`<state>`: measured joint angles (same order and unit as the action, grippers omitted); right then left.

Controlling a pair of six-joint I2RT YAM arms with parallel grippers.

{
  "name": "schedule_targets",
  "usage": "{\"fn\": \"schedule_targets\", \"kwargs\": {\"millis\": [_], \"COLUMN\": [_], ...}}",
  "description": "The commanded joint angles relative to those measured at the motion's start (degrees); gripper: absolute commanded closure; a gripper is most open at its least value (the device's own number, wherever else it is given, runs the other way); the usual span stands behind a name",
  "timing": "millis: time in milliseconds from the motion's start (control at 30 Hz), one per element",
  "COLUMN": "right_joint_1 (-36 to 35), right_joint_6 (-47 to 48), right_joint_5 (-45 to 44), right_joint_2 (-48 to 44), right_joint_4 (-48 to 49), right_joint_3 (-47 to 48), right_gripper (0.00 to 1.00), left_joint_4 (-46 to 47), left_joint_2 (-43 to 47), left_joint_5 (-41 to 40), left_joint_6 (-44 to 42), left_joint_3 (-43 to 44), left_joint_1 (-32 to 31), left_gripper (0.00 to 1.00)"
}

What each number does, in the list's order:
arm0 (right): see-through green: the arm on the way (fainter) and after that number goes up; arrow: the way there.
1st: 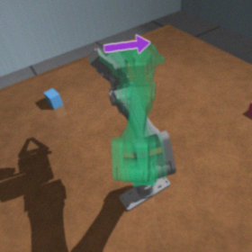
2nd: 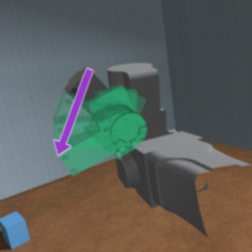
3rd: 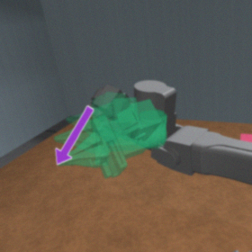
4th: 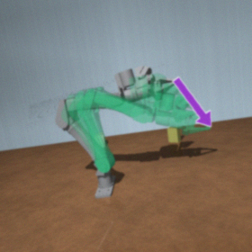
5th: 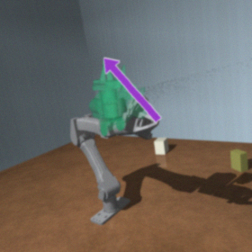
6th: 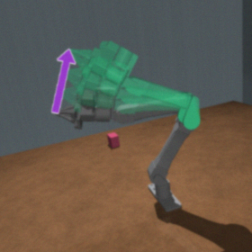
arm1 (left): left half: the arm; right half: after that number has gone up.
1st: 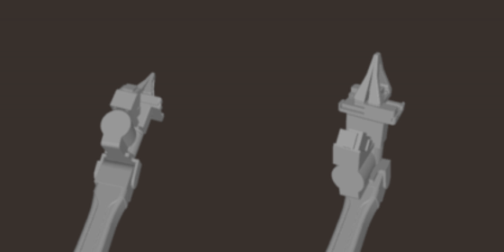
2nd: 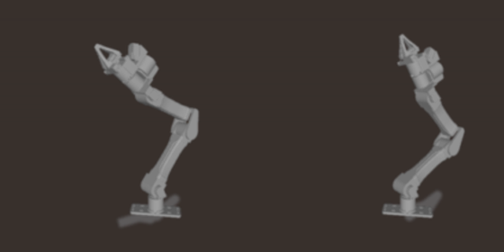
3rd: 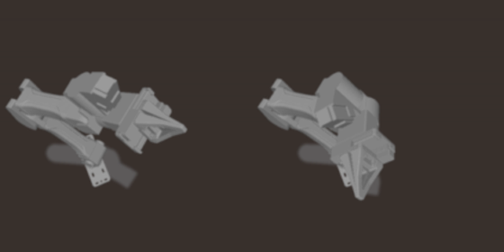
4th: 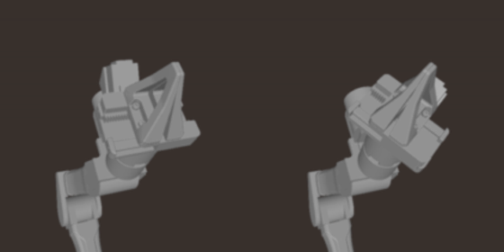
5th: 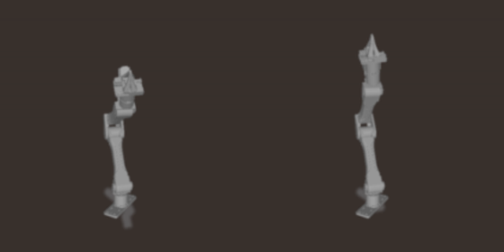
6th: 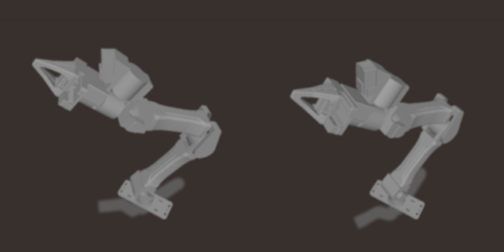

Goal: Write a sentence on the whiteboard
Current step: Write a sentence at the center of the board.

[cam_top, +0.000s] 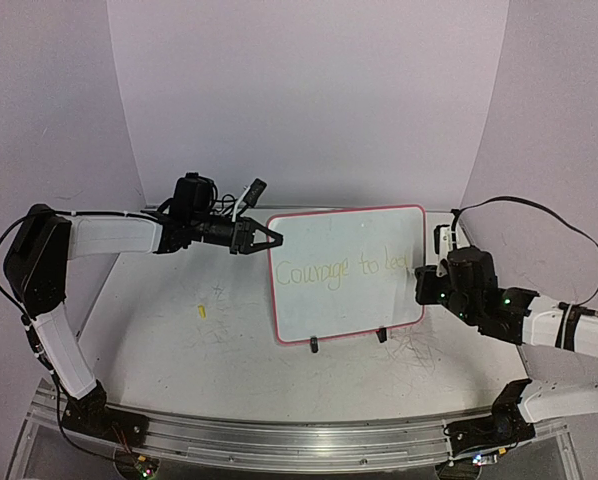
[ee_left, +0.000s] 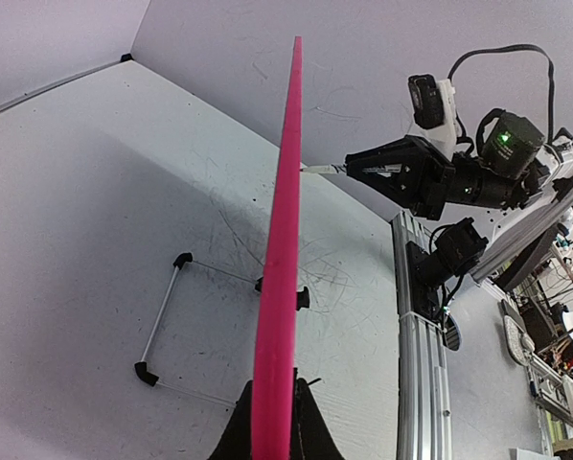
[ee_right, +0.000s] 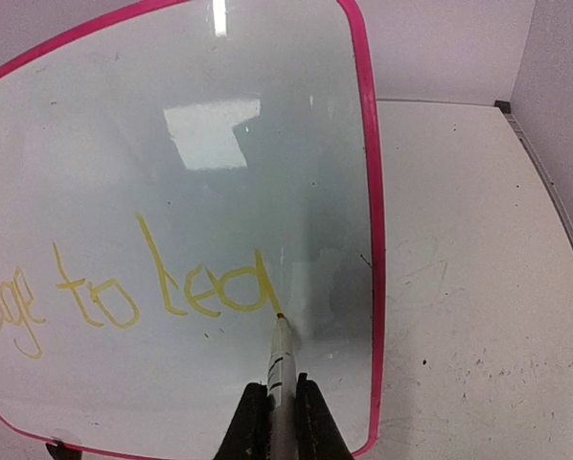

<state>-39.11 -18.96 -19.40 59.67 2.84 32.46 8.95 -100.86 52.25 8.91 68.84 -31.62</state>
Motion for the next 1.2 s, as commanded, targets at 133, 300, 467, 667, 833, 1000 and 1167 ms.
{"fn": "schedule_targets", "kwargs": {"millis": [133,300,467,667,833,1000,1167], "right_joint_1": [0.6,2.2,3.4,3.7,3.7,3.7,3.7], "right_joint_6": [-0.2,-0.3,-0.1,1.1,2.1,3.0,2.1], "right_joint_5": [-1.8,-0.2,0.3,0.5,1.1,2.8,5.0], "right_joint_2": [-3.8,-1.2,-1.1,0.3,1.2,0.4,0.6], "right_joint_4": [-0.5,0.0,2.7,4.6,5.3,5.3,4.2], "right_joint_3": [2.0,2.3,2.4,3.1,4.1,4.3,3.2], "right_gripper": [1.0,1.0,1.0,1.0,1.0,1.0,1.0], "left_joint_4": [-1.0,-1.0,-1.0,-1.0,-1.0,-1.0,-1.0], "left_joint_2": [1.7,2.0,2.0,2.0,1.7,1.6,1.6], "left_joint_5": [-6.0,-5.9,-5.8,-5.4,-5.2,-5.1,-5.1], "left_joint_6": [-5.1,-5.1,-5.2,-5.2,-5.2,-5.2,-5.2], "left_joint_3": [-0.9,-0.9,-1.0,-0.9,-0.9,-0.8,-0.8], "left_joint_1": [0.0,0.0,-0.1,-0.1,-0.1,-0.1,-0.1], "left_gripper": [1.0,1.0,1.0,1.0,1.0,1.0,1.0]}}
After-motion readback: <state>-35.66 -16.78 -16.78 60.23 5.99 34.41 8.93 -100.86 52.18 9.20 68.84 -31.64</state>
